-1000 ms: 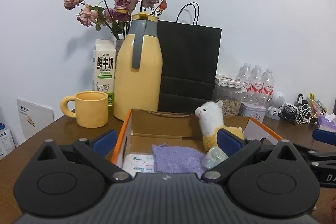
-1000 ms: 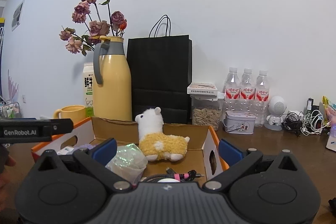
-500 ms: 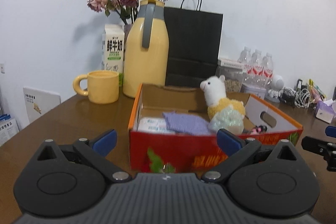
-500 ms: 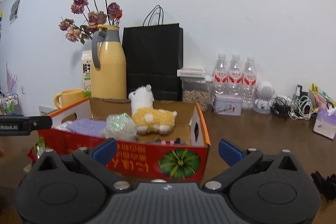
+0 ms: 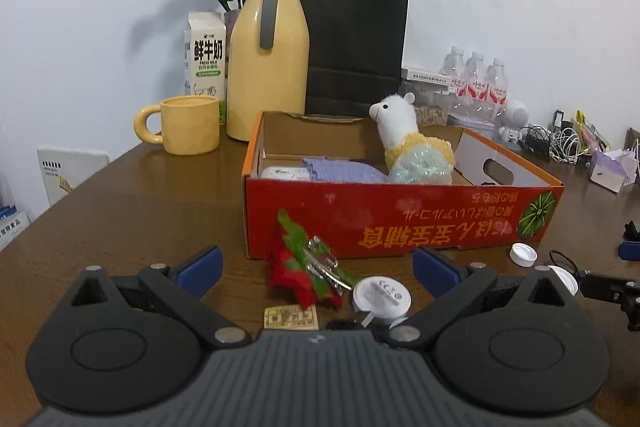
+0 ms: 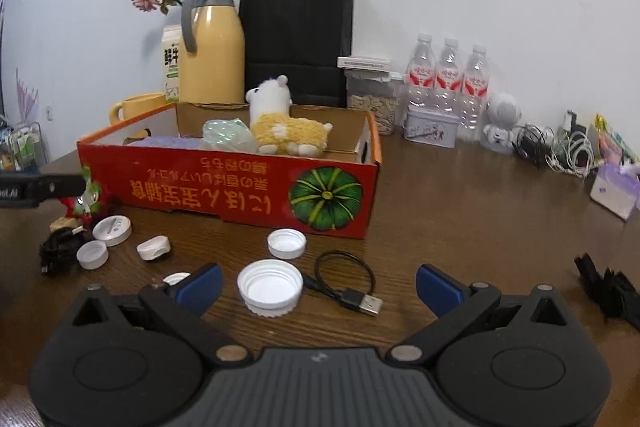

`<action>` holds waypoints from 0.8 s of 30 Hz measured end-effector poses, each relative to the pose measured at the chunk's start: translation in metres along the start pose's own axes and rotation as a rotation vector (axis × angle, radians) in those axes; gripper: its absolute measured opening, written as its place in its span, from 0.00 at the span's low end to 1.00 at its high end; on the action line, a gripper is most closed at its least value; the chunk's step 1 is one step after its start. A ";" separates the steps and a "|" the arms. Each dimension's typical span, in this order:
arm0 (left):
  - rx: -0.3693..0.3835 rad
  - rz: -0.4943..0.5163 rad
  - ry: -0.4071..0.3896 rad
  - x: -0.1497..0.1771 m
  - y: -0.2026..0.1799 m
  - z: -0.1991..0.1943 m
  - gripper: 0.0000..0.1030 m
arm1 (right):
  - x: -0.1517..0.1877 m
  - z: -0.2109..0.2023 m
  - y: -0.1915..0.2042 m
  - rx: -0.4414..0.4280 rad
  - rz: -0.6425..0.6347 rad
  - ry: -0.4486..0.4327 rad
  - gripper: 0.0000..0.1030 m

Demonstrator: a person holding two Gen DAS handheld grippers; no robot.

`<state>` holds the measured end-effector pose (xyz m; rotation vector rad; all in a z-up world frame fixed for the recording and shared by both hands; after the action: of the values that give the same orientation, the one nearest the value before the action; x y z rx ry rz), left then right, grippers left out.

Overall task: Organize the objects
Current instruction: 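Grasp a white bottle cap on the table with the right gripper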

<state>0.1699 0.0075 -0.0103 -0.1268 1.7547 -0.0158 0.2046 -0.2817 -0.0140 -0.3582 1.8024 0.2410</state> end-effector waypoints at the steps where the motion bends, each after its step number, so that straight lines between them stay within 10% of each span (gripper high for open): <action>1: 0.000 -0.003 0.002 0.001 0.000 -0.001 1.00 | 0.001 0.000 -0.001 -0.008 0.004 0.004 0.88; 16: 0.001 -0.037 0.045 0.003 0.005 0.003 1.00 | 0.005 0.032 0.024 -0.101 0.004 0.136 0.38; 24: -0.003 -0.040 0.055 0.004 0.005 0.005 1.00 | 0.000 0.018 0.030 -0.072 -0.011 0.051 0.38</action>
<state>0.1734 0.0128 -0.0153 -0.1651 1.8067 -0.0464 0.2103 -0.2477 -0.0197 -0.4286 1.8442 0.2919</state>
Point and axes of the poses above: each gripper's, at about its wrist camera, not at the fingertips, and z roughly the way its jaws point, y to its left, x to its underside, the point moved 2 cm from there along z, roughly the way its jaws point, and after that the axes turned 14 degrees about -y, right-handed, at the moved point
